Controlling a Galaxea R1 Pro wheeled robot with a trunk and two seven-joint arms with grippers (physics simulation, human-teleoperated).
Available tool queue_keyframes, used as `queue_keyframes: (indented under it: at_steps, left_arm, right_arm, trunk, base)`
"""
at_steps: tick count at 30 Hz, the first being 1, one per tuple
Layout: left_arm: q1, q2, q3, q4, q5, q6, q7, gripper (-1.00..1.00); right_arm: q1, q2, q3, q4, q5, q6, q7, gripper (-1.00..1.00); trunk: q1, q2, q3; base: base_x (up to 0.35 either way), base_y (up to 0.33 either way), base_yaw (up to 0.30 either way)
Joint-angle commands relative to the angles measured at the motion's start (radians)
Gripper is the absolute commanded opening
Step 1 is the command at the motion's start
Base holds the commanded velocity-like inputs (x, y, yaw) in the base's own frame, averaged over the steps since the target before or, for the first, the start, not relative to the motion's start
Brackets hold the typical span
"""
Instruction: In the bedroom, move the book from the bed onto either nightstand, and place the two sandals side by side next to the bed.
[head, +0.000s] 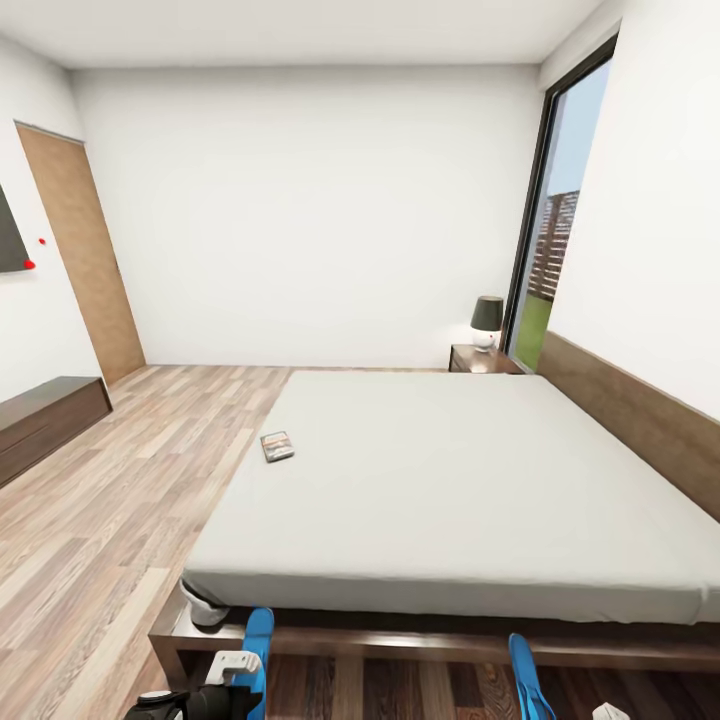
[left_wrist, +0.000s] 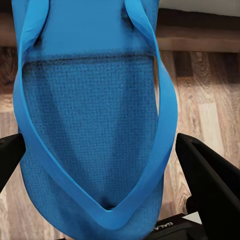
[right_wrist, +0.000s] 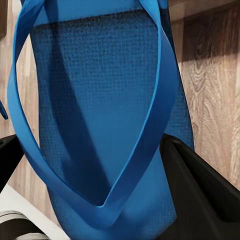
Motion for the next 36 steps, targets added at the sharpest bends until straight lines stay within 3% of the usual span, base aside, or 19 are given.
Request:
queue_keyframes:
  at_steps: [1, 36]
  left_arm:
    - [0.0, 0.0, 0.009, -0.002, -0.008, 0.007, -0.007, -1.0]
    - [0.0, 0.0, 0.009, -0.002, -0.008, 0.007, -0.007, -1.0]
  right_arm:
    - [-0.002, 0.0, 0.006, 0.002, -0.011, 0.012, 0.004, -1.0]
    - [-0.002, -0.001, 0.005, 0.002, -0.011, 0.011, 0.004, -1.0]
  trunk:
    - [0.004, -0.008, -0.005]
    - [0.138, -0.253, -0.114]
  base:
    - [0.0, 0.0, 0.0]
    - [0.0, 0.0, 0.0]
